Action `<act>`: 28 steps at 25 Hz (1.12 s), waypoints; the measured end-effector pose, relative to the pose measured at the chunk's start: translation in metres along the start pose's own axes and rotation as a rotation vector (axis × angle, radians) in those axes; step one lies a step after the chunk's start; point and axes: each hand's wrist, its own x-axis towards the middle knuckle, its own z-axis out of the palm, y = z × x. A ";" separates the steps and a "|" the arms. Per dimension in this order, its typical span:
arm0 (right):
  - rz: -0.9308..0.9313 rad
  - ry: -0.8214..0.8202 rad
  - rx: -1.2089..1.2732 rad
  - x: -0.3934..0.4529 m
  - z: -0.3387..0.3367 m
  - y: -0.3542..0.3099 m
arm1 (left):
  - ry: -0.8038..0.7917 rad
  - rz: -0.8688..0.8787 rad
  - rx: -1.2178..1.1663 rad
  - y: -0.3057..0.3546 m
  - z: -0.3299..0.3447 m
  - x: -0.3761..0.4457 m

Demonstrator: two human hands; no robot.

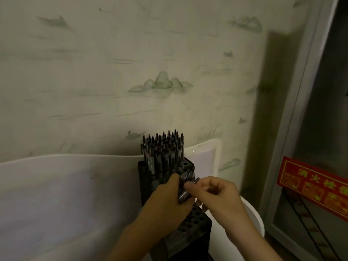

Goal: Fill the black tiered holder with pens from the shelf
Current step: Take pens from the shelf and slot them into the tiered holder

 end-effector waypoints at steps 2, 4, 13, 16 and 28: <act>0.098 -0.079 0.050 0.014 -0.006 0.001 | 0.035 -0.028 0.059 0.002 0.005 0.008; 0.176 -0.146 0.105 0.025 -0.013 0.001 | 0.054 -0.058 0.097 0.004 0.009 0.014; -0.060 0.069 0.384 0.080 -0.051 -0.014 | 0.080 -0.171 0.144 -0.005 0.008 0.011; -0.332 0.184 0.217 0.102 -0.050 -0.028 | 0.124 -0.184 0.121 -0.004 0.004 0.008; -0.775 0.102 -0.385 0.141 -0.011 -0.031 | 0.237 -0.184 0.078 -0.003 -0.013 0.002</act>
